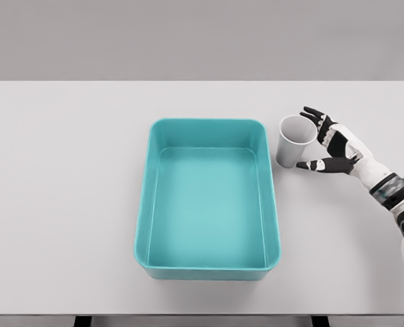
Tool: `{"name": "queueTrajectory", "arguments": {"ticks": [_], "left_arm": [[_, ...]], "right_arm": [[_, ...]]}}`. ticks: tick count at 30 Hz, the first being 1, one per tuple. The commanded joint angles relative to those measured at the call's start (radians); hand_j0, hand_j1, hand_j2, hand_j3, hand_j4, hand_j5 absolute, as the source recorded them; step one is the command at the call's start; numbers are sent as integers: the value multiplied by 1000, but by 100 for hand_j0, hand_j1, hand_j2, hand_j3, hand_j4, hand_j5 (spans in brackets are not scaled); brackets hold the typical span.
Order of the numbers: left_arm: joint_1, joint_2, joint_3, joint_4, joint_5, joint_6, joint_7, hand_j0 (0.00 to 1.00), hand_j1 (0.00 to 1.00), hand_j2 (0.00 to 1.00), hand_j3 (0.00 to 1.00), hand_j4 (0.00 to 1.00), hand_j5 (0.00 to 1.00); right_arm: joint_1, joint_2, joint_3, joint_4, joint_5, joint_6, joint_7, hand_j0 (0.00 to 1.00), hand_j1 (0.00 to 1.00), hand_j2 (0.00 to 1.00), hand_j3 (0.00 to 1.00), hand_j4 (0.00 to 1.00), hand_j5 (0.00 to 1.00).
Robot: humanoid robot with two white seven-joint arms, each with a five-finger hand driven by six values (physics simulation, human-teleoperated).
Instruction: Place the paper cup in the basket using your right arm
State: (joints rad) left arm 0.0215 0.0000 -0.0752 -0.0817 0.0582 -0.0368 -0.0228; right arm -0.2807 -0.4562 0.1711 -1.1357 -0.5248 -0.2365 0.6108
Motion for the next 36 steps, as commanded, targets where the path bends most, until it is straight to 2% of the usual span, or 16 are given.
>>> {"name": "queueTrajectory", "arguments": {"ticks": [1, 15, 36], "left_arm": [[0, 0, 0, 0, 0, 0, 0, 100, 100, 100, 100, 100, 100], [0, 0, 0, -1, 0, 0, 0, 100, 100, 100, 100, 100, 100], [0, 0, 0, -1, 0, 0, 0, 100, 100, 100, 100, 100, 100]], "right_arm": [[0, 1, 1, 4, -6, 0, 0, 100, 100, 100, 100, 100, 100], [-12, 16, -1, 54, -4, -1, 0, 100, 100, 100, 100, 100, 100], [-31, 36, 18, 45, 2, 8, 0, 100, 100, 100, 100, 100, 100]]}}
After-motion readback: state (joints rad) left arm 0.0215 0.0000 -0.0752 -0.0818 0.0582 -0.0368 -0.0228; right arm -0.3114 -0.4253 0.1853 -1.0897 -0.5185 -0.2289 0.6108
